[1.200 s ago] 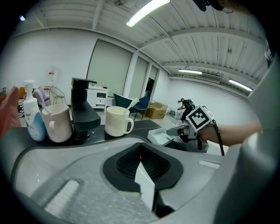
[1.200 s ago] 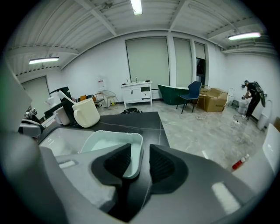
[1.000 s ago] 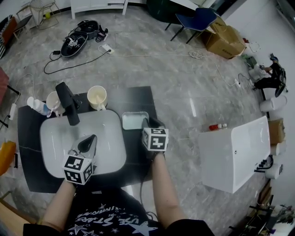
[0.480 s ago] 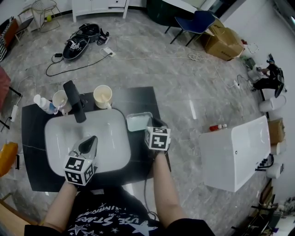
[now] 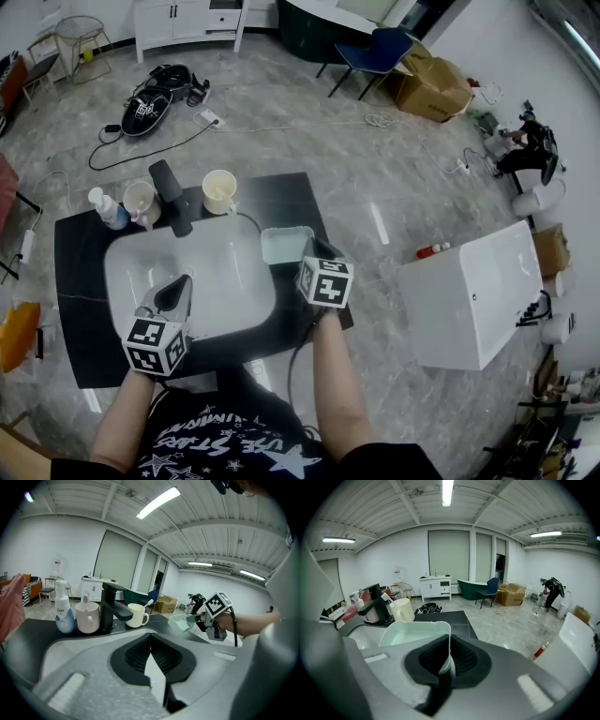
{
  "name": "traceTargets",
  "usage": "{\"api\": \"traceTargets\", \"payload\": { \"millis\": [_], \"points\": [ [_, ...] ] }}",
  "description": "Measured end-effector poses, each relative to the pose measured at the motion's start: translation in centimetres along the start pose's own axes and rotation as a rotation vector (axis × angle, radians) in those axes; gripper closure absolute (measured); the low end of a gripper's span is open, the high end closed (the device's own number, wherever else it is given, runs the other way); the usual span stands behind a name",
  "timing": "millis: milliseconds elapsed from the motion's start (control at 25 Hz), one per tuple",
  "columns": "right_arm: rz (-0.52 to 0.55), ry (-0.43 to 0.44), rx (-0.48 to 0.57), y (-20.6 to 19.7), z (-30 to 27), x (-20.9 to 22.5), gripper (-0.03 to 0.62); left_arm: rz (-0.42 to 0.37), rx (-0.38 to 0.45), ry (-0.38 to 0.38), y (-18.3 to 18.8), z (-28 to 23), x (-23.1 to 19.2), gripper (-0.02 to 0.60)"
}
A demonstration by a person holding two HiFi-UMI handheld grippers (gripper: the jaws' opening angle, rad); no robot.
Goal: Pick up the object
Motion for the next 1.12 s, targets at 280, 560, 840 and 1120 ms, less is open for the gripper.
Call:
{"api": "traceTargets", "payload": {
  "millis": [280,560,840,1120],
  "points": [
    [-0.060,-0.036,0.048,-1.3,5.4,-2.4,0.583,-0.020,0.030,-0.017,-0.2,4.6,-1.8,0.572],
    [-0.105,-0.070,0.084,-3.6,10.5,-4.9,0.583,-0.041,0.043,-0.055,-1.5,8.9,-2.1,0.572],
    [-0.133,-0.095,0.108,-6.6,15.9,-7.5,0.583,-0.043,0.068,-0.054,-3.4,14.4,-2.6,0.572],
    [-0.152,-0.108,0.142,-9.6,21.3,-10.9,0.583,-0.037,0.097,-0.067,-5.6,19.8,-3.1,0.572]
  ]
}}
Point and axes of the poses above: the fingertips, and each gripper's own axes: z backward along the fingers, x to its right, y out of its top, the point moved 1 cm from there along z, backward along the fingers, and after that the axes turned 6 degrees about -z, right-handed, at the moved point
